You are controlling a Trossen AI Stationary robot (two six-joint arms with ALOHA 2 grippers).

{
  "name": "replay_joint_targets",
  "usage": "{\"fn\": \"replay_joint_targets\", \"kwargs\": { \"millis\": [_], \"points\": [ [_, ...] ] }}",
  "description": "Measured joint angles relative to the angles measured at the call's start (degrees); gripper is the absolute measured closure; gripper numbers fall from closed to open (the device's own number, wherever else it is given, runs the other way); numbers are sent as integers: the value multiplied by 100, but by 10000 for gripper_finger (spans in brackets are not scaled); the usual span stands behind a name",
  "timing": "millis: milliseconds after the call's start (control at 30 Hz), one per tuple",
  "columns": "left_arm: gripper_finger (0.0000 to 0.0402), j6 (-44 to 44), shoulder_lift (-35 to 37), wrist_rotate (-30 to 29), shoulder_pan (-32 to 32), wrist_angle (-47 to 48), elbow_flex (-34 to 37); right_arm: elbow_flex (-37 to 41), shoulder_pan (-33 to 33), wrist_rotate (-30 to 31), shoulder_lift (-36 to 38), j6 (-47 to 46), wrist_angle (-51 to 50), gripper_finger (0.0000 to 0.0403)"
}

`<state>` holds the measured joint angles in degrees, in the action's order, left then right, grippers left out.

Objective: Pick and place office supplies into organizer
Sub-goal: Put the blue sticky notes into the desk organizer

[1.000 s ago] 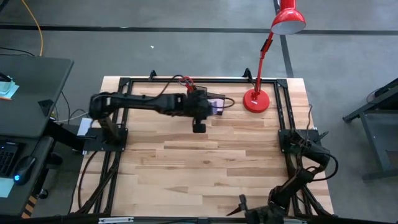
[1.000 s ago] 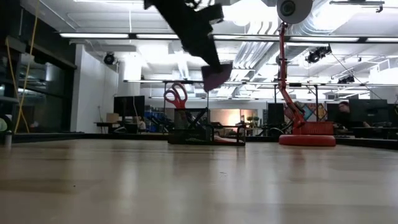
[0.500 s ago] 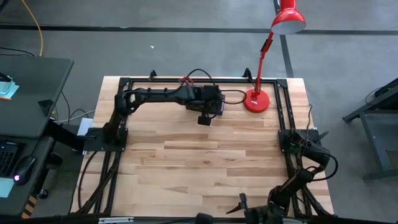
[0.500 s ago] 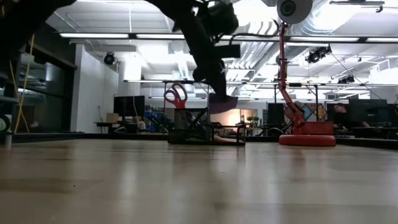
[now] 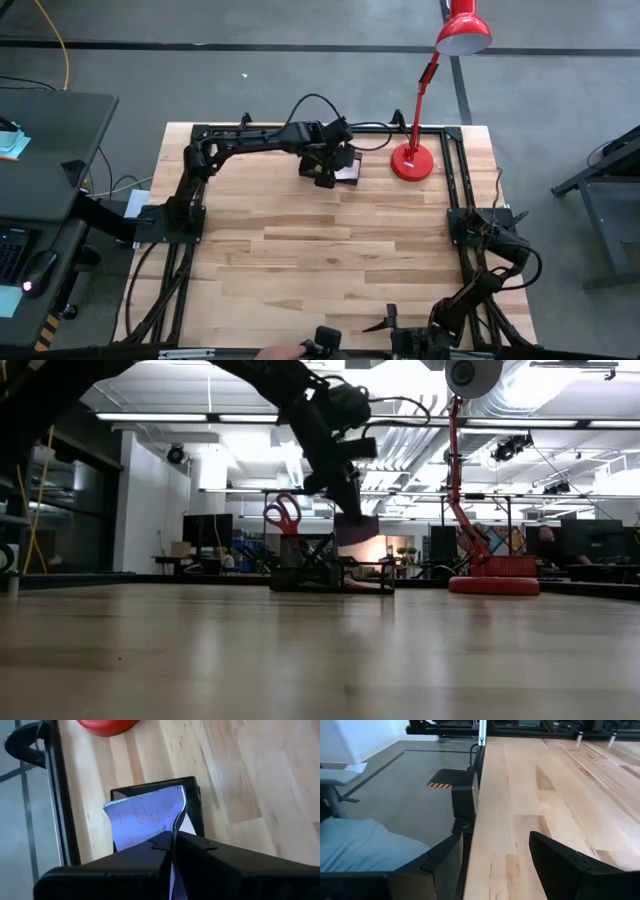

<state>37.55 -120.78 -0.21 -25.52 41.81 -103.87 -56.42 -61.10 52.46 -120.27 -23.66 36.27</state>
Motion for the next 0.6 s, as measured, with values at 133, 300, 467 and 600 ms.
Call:
{"fn": "replay_joint_targets", "kwargs": {
  "millis": [133,300,467,600],
  "points": [
    [389,220,-61,-8,-44,49,14,0,35,33,2,-174,-129,180],
    [388,272,-157,-22,-39,65,21,0,37,45,2,-197,-148,180],
    [387,28,-140,-291,15,-16,10,0,37,67,4,-203,-186,180],
    [387,-156,-136,-457,10,-6,-53,0,39,95,4,-213,-211,181]
  ]
}}
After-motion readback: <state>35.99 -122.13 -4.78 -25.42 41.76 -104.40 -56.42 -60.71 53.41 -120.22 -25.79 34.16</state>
